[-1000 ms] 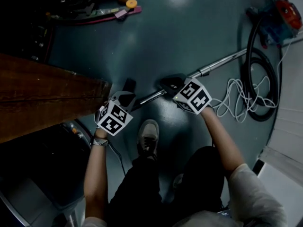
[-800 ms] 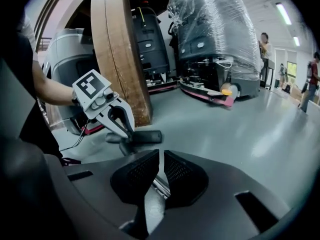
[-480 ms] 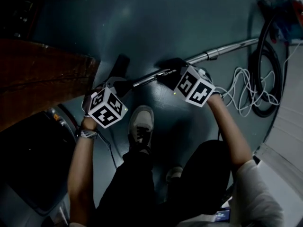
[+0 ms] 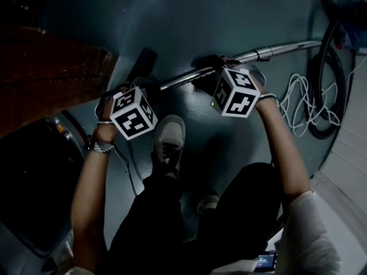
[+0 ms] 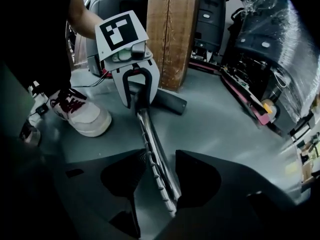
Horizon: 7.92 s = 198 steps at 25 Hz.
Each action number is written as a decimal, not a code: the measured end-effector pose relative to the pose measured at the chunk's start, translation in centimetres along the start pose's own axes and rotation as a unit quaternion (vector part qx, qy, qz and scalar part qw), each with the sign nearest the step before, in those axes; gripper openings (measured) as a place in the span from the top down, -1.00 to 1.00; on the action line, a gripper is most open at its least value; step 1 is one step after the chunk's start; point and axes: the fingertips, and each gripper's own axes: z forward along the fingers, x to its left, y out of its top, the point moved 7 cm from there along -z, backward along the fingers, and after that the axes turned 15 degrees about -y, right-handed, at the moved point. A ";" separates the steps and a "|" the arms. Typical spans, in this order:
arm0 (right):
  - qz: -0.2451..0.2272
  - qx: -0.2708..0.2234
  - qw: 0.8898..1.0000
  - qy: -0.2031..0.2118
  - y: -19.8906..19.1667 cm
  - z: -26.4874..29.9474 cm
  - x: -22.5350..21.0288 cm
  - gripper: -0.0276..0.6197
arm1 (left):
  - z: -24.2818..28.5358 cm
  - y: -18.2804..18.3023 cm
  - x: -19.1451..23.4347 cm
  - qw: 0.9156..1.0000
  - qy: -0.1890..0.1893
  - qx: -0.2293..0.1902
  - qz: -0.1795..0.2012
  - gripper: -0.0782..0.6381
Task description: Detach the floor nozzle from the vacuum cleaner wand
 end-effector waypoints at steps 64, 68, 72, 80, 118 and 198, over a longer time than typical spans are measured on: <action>-0.188 0.030 0.982 -0.005 -1.4 0.2 1.3 0.39 | -1.1 0.9 -2.2 0.996 0.056 0.072 -0.011 0.31; -0.185 0.028 0.982 -0.008 -1.4 0.2 1.2 0.39 | -1.1 1.0 -2.1 0.994 0.069 0.084 0.006 0.31; -0.177 0.026 0.984 -0.010 -1.5 0.3 1.0 0.39 | -1.0 0.9 -2.0 0.993 0.084 0.085 0.015 0.31; -0.172 0.014 0.985 -0.024 -2.3 0.3 1.0 0.39 | -1.2 0.7 -2.1 0.994 0.094 0.050 0.012 0.32; -0.198 0.031 0.980 -0.003 -0.1 2.2 1.6 0.40 | -1.5 0.9 -1.2 0.995 0.072 0.031 0.055 0.28; -0.094 0.082 0.992 -0.032 -4.3 -0.5 0.3 0.18 | -0.3 -2.8 -2.3 0.996 0.062 -0.066 -0.008 -0.13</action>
